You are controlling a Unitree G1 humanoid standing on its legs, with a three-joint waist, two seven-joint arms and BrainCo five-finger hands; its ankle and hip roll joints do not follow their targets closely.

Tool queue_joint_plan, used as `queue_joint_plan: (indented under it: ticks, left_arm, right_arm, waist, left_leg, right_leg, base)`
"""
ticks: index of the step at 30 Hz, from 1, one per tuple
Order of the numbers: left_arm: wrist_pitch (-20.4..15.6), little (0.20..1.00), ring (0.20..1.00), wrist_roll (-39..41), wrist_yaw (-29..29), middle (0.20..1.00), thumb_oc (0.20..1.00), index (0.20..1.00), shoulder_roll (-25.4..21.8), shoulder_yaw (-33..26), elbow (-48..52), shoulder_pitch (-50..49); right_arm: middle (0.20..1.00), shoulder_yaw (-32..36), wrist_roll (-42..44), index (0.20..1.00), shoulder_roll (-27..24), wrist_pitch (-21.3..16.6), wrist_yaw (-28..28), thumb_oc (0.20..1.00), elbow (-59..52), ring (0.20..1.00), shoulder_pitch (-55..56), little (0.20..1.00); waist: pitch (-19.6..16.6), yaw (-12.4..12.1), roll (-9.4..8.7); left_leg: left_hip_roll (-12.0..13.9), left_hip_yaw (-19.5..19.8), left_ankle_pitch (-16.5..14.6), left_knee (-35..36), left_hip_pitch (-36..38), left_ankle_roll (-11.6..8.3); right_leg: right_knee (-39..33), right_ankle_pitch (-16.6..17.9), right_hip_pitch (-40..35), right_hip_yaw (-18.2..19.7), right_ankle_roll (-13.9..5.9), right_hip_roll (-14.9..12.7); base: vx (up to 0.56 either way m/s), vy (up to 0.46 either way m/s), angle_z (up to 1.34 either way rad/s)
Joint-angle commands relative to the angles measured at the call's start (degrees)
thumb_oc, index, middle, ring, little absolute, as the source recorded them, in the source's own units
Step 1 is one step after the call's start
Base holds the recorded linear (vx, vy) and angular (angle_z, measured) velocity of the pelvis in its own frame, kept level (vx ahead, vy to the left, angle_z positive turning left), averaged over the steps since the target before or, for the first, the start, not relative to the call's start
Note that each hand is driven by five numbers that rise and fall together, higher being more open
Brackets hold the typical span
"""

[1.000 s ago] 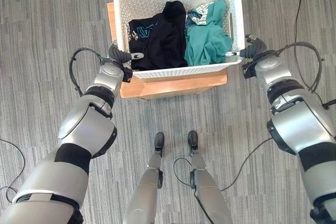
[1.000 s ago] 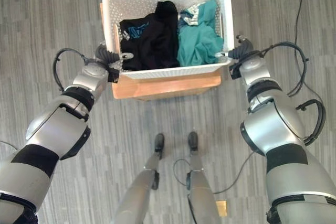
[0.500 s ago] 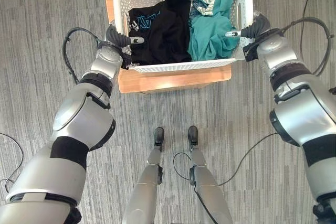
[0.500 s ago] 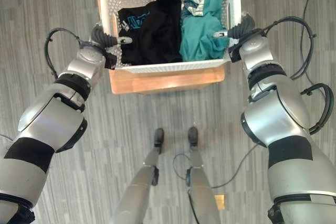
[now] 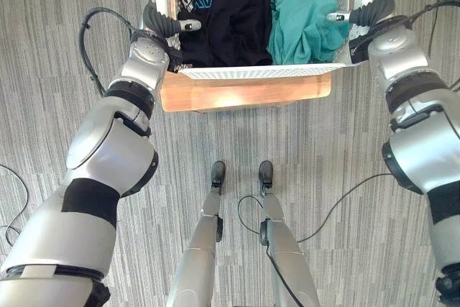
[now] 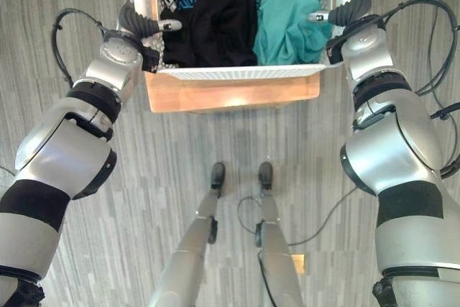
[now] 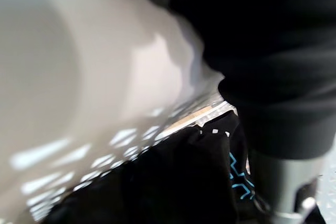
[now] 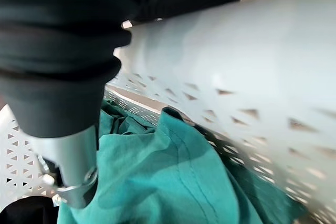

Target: Grab the laundry basket,head to the washer,open it,put in the laundry and shut it.

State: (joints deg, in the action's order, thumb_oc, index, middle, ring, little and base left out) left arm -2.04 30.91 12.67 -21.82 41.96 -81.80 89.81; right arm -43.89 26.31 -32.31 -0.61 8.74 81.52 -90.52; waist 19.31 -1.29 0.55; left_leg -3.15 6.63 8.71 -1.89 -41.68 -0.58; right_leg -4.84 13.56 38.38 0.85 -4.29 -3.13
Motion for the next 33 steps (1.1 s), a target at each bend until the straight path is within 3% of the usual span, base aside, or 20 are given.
queue_joint_plan:
  ticks: [1, 2, 8, 15, 22, 33]
  left_arm:
    - [-1.36, 0.2, 0.2, -1.65, -0.8, 0.2, 0.2, 0.2, 3.19, 1.83, -2.35, 7.57]
    - [-1.49, 0.2, 0.2, -1.62, -0.71, 0.2, 0.2, 0.2, 3.54, 1.81, -2.25, 7.46]
    - [-1.37, 0.2, 0.2, -2.31, -0.55, 0.2, 0.2, 0.2, 5.66, 1.43, -1.99, 5.99]
    - [-1.49, 0.2, 0.2, -1.0, -0.29, 0.2, 0.2, 0.2, 5.17, -0.5, -2.11, 3.63]
    - [-1.27, 0.2, 0.2, -9.41, -0.34, 0.2, 0.2, 0.2, 6.49, -0.22, -1.07, -4.39]
    - [-2.56, 0.2, 0.2, -12.95, -2.67, 0.2, 0.2, 0.2, 7.6, -5.07, 5.42, -23.21]
  right_arm:
    - [0.818, -0.34, 2.88, 0.818, 1.37, -3.36, -1.03, 0.818, -0.2, 0.818, -7.22, 0.818]
    - [0.2, -0.16, 3.33, 0.2, 1.7, -3.52, -1.12, 0.2, -0.46, 0.2, -7.02, 0.2]
    - [0.2, 0.56, 3.55, 0.2, 4.64, -3.72, -1.83, 0.2, -1.32, 0.2, -4.45, 0.2]
    - [0.2, 7.64, 10.63, 0.2, 8.62, -4.29, -2.19, 0.2, -2.82, 0.2, 0.49, 0.2]
    - [0.2, 12.51, 10.85, 0.2, 8.8, -4.42, -4.39, 0.2, -3.63, 0.2, 9.79, 0.2]
    - [0.2, 20.13, 11.98, 0.2, 9.5, -4.73, -8.49, 0.2, -9.9, 0.2, 31.35, 0.2]
  waist:
    - [6.31, -0.13, 3.41]
    - [6.3, -0.16, 3.46]
    - [6.29, 0.32, 3.12]
    - [5.27, 1.4, 2.39]
    - [3.59, 2.01, 1.62]
    - [-2.28, 3.16, 0.94]
  left_leg:
    - [0.25, 2.03, 2.13, 6.89, 4.5, -2.03]
    - [0.24, 2.1, 2.2, 6.89, 4.41, -2.07]
    - [0.6, 2.14, 2.22, 6.89, 5.08, -2.2]
    - [1.2, 1.36, 1.54, 6.89, 8.2, -2.35]
    - [1.79, -0.05, 0.83, 6.89, 13.8, -2.95]
    - [2.32, -1.67, -1.38, 6.89, 24.83, -2.71]
  right_leg:
    - [-0.16, -2.03, -4.81, 1.07, -5.53, -3.63]
    - [-0.16, -2.04, -4.68, 1.13, -5.5, -3.57]
    - [-0.16, -2.08, -5.08, 1.22, -5.4, -3.37]
    - [-0.16, -2.56, -7.75, 0.89, -5.3, -3.29]
    - [-0.16, -3.48, -13.22, -0.45, -4.66, -3.22]
    - [-0.05, -6.02, -23.67, -2.52, -3.89, -3.26]
  base:
    - [0.0, 0.0, 0.0]
    - [0.0, 0.0, 0.0]
    - [-0.01, 0.001, 0.0]
    - [0.0, 0.0, 0.0]
    - [0.0, -0.045, -0.01]
    - [0.02, -0.056, -0.01]
